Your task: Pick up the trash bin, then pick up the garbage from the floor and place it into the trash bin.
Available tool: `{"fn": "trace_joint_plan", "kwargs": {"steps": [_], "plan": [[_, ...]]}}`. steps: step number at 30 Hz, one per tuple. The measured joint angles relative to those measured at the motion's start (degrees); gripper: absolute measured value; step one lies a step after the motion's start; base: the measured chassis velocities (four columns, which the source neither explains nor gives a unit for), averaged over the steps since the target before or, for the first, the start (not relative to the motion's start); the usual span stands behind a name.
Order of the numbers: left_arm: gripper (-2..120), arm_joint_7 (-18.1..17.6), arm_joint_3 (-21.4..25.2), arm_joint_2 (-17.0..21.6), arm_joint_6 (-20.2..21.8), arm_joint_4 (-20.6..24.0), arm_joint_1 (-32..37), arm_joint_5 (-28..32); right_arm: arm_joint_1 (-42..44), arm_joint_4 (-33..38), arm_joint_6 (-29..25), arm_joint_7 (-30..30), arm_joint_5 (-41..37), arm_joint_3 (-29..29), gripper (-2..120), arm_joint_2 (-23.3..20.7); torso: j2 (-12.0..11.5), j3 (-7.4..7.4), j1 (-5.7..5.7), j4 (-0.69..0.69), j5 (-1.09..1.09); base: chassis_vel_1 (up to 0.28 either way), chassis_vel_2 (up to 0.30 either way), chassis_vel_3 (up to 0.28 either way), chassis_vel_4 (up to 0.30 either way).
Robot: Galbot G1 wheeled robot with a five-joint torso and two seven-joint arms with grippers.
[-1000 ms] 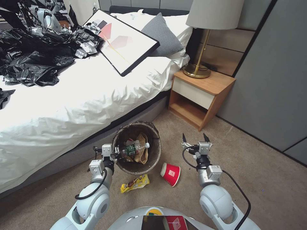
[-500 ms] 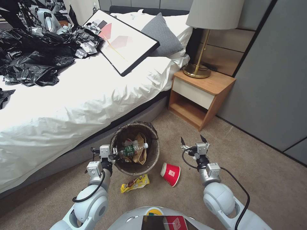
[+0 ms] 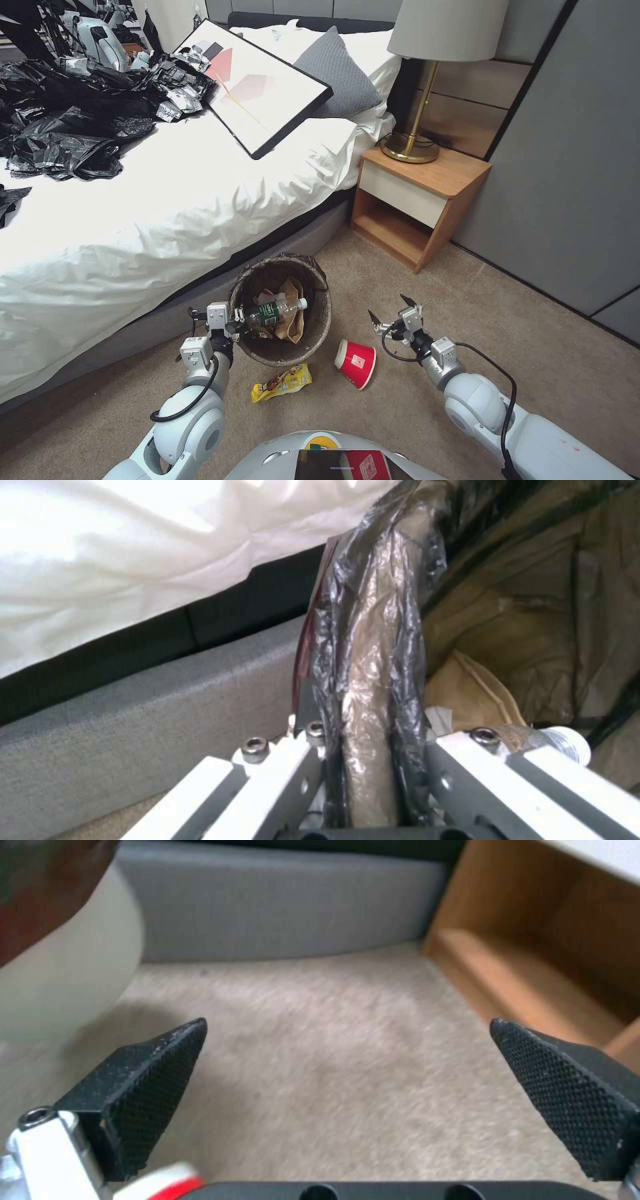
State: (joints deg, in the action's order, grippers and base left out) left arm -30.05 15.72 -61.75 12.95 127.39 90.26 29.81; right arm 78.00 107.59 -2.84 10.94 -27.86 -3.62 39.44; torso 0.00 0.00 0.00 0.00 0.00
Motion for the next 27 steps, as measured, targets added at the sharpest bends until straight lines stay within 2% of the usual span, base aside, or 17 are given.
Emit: {"fn": "trace_joint_plan", "kwargs": {"steps": [6, 12, 18, 27], "plan": [[0, 0.0, -0.1, 0.0, 0.0, -0.6, -0.5, 0.1, -1.1, -1.9, 0.5, -4.8, -2.0, 2.0, 100, -2.4, 0.0, 0.00, 0.00, 0.00, -0.01, 0.000, 0.000, 0.000, 0.000], [0, 0.0, -0.2, -0.1, 0.0, -1.1, -0.7, 0.2, -2.5, -3.5, 0.5, -7.4, -3.3, 5.2, 100, -2.3, 0.0, 0.00, 0.00, 0.00, -0.01, 0.000, 0.000, 0.000, 0.000], [0, -0.1, -0.2, 0.1, 0.0, -1.3, -1.1, 0.5, -6.0, -6.0, 0.4, -7.8, -3.3, 10.7, 100, 0.1, 0.0, 0.00, 0.00, 0.01, -0.01, 0.000, 0.000, 0.000, 0.000], [0, -0.1, -0.3, 0.1, 0.0, -1.5, -1.3, 0.6, -9.4, -9.4, 0.7, -6.5, -2.7, 15.4, 100, 3.6, 0.0, 0.00, 0.00, 0.01, 0.00, 0.000, 0.000, 0.000, 0.000]]}}
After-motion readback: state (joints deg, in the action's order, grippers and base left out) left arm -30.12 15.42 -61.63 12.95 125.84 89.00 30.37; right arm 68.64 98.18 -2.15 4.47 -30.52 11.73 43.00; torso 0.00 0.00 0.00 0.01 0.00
